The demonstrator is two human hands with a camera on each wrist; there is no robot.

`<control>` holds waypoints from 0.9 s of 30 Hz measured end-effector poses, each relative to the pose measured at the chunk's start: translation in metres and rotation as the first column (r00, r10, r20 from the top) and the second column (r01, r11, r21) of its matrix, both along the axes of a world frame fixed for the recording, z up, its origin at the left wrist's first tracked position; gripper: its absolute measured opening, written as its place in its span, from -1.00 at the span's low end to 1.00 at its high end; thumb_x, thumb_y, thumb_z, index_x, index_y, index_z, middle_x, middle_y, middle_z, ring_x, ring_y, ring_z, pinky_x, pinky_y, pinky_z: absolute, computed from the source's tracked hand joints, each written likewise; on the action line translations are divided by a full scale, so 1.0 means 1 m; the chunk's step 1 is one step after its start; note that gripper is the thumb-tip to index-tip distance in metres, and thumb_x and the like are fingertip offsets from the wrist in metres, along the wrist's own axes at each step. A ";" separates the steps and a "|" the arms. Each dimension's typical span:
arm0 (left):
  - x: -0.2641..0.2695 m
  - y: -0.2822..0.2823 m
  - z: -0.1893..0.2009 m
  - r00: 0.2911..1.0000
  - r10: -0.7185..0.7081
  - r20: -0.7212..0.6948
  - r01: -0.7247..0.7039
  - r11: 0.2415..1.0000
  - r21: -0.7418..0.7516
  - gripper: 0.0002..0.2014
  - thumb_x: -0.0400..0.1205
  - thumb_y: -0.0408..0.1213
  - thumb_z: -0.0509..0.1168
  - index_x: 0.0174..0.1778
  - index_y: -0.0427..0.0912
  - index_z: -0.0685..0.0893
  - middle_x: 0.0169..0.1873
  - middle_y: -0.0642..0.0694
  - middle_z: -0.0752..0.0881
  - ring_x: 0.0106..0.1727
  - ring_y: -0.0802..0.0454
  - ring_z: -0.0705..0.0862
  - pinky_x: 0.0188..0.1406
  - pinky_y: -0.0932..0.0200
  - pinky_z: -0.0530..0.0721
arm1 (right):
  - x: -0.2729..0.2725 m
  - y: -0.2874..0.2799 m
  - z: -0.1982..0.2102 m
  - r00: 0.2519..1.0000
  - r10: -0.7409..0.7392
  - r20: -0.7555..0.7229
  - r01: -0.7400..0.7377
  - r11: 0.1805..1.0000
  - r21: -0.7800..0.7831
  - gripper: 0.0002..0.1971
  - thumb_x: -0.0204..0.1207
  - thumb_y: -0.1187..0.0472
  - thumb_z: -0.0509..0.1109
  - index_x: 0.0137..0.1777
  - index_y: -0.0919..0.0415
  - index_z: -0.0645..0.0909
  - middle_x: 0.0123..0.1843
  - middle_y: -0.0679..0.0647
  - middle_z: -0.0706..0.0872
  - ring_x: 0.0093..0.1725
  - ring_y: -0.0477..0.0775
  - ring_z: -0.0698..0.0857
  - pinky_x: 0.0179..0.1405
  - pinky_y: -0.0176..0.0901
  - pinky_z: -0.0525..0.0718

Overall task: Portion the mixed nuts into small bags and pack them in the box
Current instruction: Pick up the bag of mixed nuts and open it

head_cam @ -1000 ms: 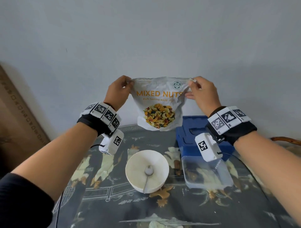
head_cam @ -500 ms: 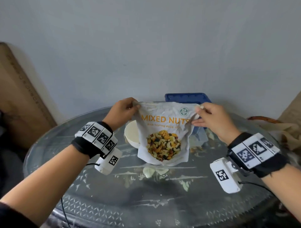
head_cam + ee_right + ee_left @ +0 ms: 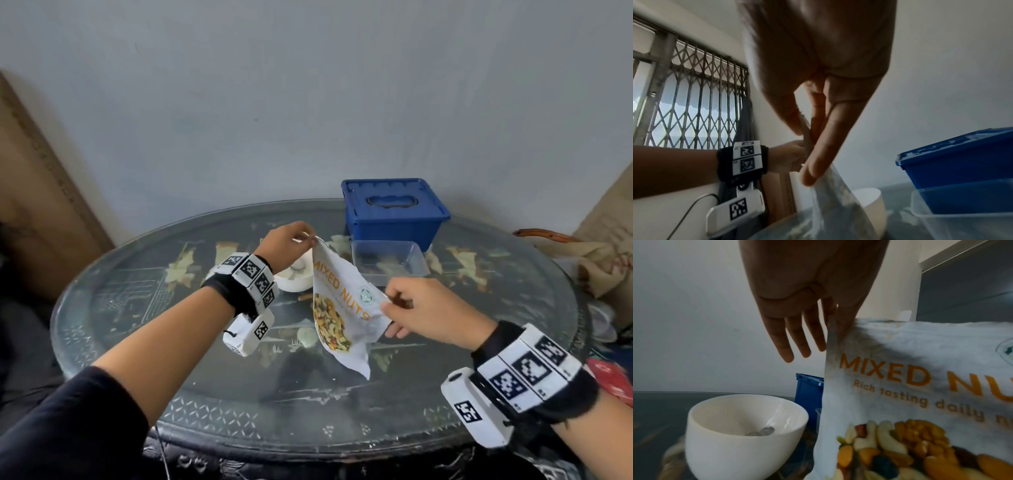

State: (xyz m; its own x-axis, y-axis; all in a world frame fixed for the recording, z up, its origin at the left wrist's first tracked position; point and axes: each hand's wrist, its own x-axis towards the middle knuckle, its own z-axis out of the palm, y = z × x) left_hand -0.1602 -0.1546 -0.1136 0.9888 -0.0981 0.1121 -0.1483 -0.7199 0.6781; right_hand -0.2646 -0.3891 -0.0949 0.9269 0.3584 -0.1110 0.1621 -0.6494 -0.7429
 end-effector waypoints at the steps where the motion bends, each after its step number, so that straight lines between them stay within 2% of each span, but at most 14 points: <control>1: -0.001 -0.003 0.000 1.000 0.025 -0.009 -0.026 0.999 -0.029 -0.68 0.63 -0.17 0.28 0.29 -0.11 0.55 0.11 -0.04 0.68 0.15 0.02 0.64 0.05 0.31 0.43 | 0.001 0.004 0.004 0.999 0.033 -0.025 -0.033 0.999 -0.024 -0.78 0.62 0.17 0.28 -0.23 0.26 0.48 -0.26 0.18 0.76 -0.31 -0.04 0.80 -0.23 -0.06 0.79; 3: -0.006 -0.010 0.000 0.996 0.087 -0.007 -0.087 0.994 -0.064 -0.52 0.61 -0.11 0.30 0.42 -0.11 0.38 0.14 -0.07 0.59 0.14 -0.01 0.60 0.06 0.21 0.47 | 0.005 0.012 0.010 0.997 0.062 -0.053 -0.065 0.996 -0.066 -0.71 0.63 0.05 0.24 -0.25 0.21 0.51 -0.29 0.14 0.75 -0.35 0.01 0.79 -0.32 -0.09 0.78; 4: -0.010 -0.012 0.000 0.992 0.125 0.008 -0.124 0.989 -0.082 -0.50 0.60 -0.10 0.31 0.42 -0.14 0.35 0.11 -0.06 0.55 0.10 0.01 0.57 0.01 0.21 0.47 | 0.009 0.015 0.011 0.997 0.059 -0.049 -0.062 0.995 -0.077 -0.68 0.64 0.02 0.22 -0.27 0.18 0.52 -0.32 0.12 0.75 -0.38 0.01 0.78 -0.37 -0.12 0.76; 7: -0.028 -0.020 -0.001 0.989 0.149 0.023 -0.143 0.974 -0.175 -0.73 0.62 -0.13 0.28 0.14 -0.19 0.50 -0.07 -0.02 0.59 -0.06 0.05 0.57 -0.20 0.25 0.50 | 0.028 0.021 0.008 1.000 0.007 0.024 -0.005 0.997 -0.079 -0.71 0.67 0.04 0.18 -0.23 0.14 0.57 -0.34 0.03 0.72 -0.43 -0.11 0.72 -0.43 -0.25 0.69; 8: -0.035 -0.023 -0.002 0.994 0.110 -0.013 -0.110 0.969 -0.223 -0.80 0.64 -0.13 0.26 0.03 -0.19 0.55 -0.15 -0.02 0.62 -0.10 0.04 0.60 -0.23 0.23 0.55 | 0.034 0.023 0.006 0.999 -0.008 0.040 0.010 0.998 -0.059 -0.75 0.66 0.07 0.19 -0.16 0.15 0.59 -0.29 0.03 0.72 -0.37 -0.11 0.72 -0.41 -0.28 0.69; 10: -0.048 -0.031 -0.004 0.992 0.022 -0.123 -0.064 0.933 -0.354 -0.80 0.65 -0.11 0.24 -0.12 -0.17 0.60 -0.27 -0.03 0.67 -0.19 0.04 0.66 -0.31 0.20 0.64 | 0.046 0.029 0.002 0.998 -0.007 0.058 0.008 1.000 -0.001 -0.83 0.65 0.14 0.22 0.00 0.17 0.62 -0.12 0.08 0.75 -0.17 -0.01 0.74 -0.29 -0.31 0.70; 12: -0.059 -0.038 -0.005 0.974 -0.042 -0.224 -0.073 0.873 -0.483 -0.78 0.65 -0.09 0.25 -0.20 -0.14 0.62 -0.31 -0.02 0.70 -0.27 0.12 0.68 -0.43 0.26 0.65 | 0.052 0.036 0.000 0.999 0.006 0.053 -0.009 0.999 0.052 -0.81 0.64 0.18 0.24 0.12 0.21 0.62 0.00 0.13 0.75 -0.02 0.06 0.74 -0.13 -0.25 0.71; 14: -0.064 -0.042 -0.006 0.961 -0.084 -0.262 -0.090 0.804 -0.587 -0.79 0.65 -0.14 0.26 -0.22 -0.16 0.64 -0.32 -0.03 0.71 -0.31 0.15 0.68 -0.48 0.29 0.66 | 0.054 0.041 -0.003 0.999 0.005 0.044 -0.010 0.995 0.100 -0.80 0.64 0.23 0.25 0.17 0.23 0.63 0.03 0.17 0.76 0.01 0.09 0.75 -0.04 -0.14 0.74; 15: -0.065 -0.042 -0.005 0.958 -0.093 -0.273 -0.106 0.767 -0.633 -0.80 0.65 -0.18 0.26 -0.22 -0.19 0.64 -0.33 -0.06 0.70 -0.32 0.13 0.68 -0.46 0.28 0.68 | 0.053 0.043 -0.003 0.999 -0.001 0.043 -0.004 0.992 0.125 -0.80 0.64 0.23 0.25 0.16 0.24 0.64 0.02 0.18 0.77 0.00 0.08 0.76 -0.06 -0.16 0.75; 17: -0.062 -0.040 -0.004 0.954 -0.089 -0.287 -0.141 0.712 -0.688 -0.83 0.67 -0.29 0.23 -0.21 -0.23 0.62 -0.32 -0.10 0.66 -0.32 0.09 0.66 -0.40 0.25 0.72 | 0.051 0.046 -0.005 0.999 -0.018 0.032 0.012 0.982 0.186 -0.84 0.62 0.25 0.27 0.09 0.22 0.66 -0.01 0.18 0.78 -0.07 0.02 0.77 -0.22 -0.34 0.71; 20: -0.059 -0.034 -0.002 0.948 -0.089 -0.307 -0.158 0.705 -0.691 -0.80 0.69 -0.29 0.19 -0.21 -0.28 0.59 -0.32 -0.14 0.63 -0.32 0.06 0.65 -0.40 0.23 0.73 | 0.047 0.047 -0.007 0.999 -0.012 0.031 0.005 0.972 0.235 -0.88 0.61 0.27 0.29 0.01 0.16 0.67 -0.06 0.15 0.79 -0.20 -0.13 0.75 -0.35 -0.51 0.60; 22: -0.059 -0.031 -0.001 0.941 -0.121 -0.315 -0.133 0.724 -0.677 -0.78 0.68 -0.24 0.21 -0.16 -0.32 0.59 -0.30 -0.17 0.64 -0.30 0.05 0.66 -0.36 0.20 0.75 | 0.046 0.048 -0.007 1.000 -0.008 0.011 0.005 0.965 0.261 -0.87 0.61 0.28 0.29 0.03 0.20 0.68 -0.12 0.13 0.79 -0.28 -0.19 0.74 -0.37 -0.51 0.59; 24: -0.059 -0.028 -0.002 0.935 -0.147 -0.322 -0.112 0.741 -0.663 -0.82 0.67 -0.28 0.23 -0.13 -0.35 0.58 -0.26 -0.20 0.66 -0.25 0.03 0.68 -0.28 0.17 0.78 | 0.045 0.049 -0.007 1.000 -0.006 -0.024 0.013 0.958 0.288 -0.87 0.60 0.29 0.31 0.03 0.23 0.69 -0.18 0.09 0.78 -0.34 -0.20 0.74 -0.39 -0.45 0.62; 27: -0.058 -0.024 -0.005 0.925 -0.204 -0.320 -0.084 0.713 -0.696 -0.86 0.68 -0.37 0.19 -0.16 -0.32 0.56 -0.25 -0.20 0.68 -0.22 0.01 0.70 -0.12 0.09 0.76 | 0.045 0.051 -0.007 0.998 -0.019 -0.065 0.038 0.952 0.304 -0.87 0.58 0.29 0.34 0.03 0.26 0.69 -0.21 0.10 0.78 -0.34 -0.12 0.76 -0.39 -0.37 0.65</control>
State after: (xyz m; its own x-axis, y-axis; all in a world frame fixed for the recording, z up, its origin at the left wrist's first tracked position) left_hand -0.2182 -0.1789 -0.1185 0.9644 -0.1967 -0.1765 0.1743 -0.0287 0.9843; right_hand -0.2194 -0.3385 -0.1022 0.9321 0.3576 -0.0567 0.0958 -0.3945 -0.9139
